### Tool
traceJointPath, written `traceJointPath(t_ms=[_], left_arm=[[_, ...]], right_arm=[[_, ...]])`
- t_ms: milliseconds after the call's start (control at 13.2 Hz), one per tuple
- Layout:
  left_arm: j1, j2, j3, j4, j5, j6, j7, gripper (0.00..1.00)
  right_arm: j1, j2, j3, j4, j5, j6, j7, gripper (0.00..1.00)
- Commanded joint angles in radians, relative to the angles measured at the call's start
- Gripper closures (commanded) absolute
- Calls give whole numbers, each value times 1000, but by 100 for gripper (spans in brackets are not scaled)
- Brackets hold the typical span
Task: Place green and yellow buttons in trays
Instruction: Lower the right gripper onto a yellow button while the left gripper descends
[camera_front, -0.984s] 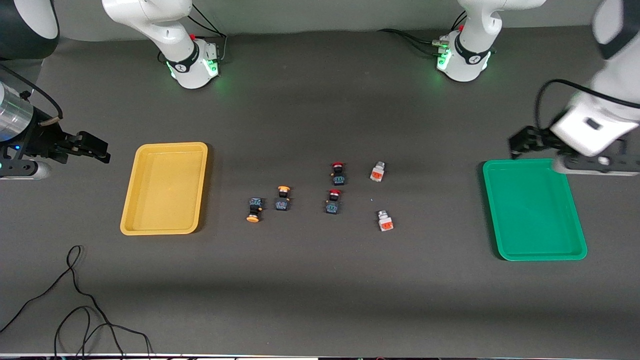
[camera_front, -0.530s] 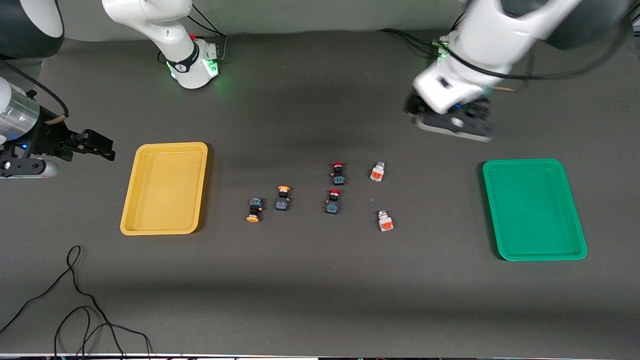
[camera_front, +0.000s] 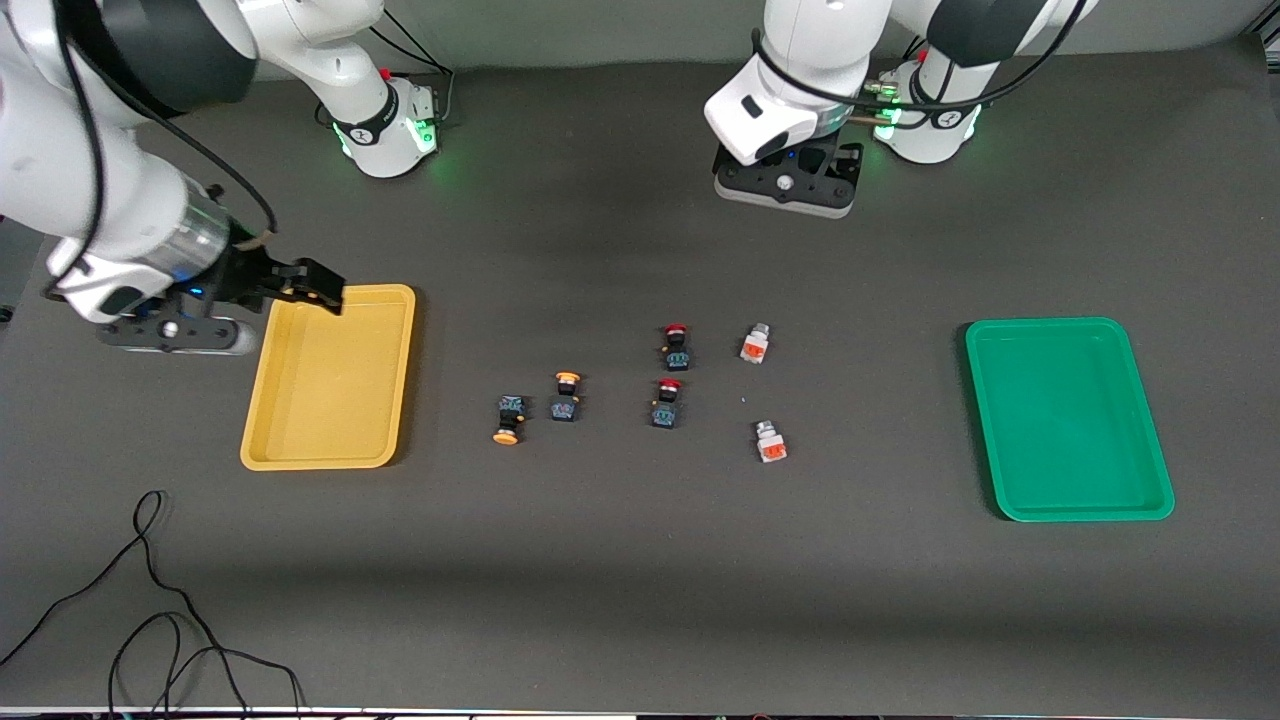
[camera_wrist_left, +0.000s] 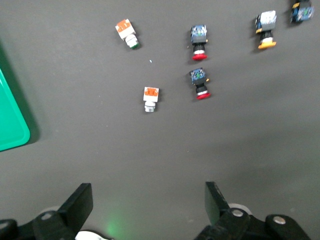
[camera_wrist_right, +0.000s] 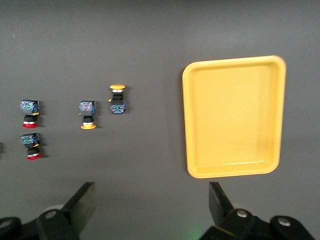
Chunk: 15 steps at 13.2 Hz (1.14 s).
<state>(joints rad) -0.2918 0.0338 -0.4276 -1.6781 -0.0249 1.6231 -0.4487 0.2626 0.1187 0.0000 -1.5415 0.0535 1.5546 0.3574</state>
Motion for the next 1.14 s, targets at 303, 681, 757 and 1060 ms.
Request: traceJointPath(t_ms=[303,681,757,1060], left_arm=[[-9,10,6,-336,-3,374,159,0],[8,184,10,-390,9,599,199,0],[10,219,13,-390,17,635,199,0],[25,331,26,-391,74,724,199,0]], right_arm=[[96,205,-6,8,68,128,170,0],[112,332,-6,-48,68,309,184,0],[112,361,-6,-46,68,330,192,0],[138,484,-8,-48,68,426,251,0]])
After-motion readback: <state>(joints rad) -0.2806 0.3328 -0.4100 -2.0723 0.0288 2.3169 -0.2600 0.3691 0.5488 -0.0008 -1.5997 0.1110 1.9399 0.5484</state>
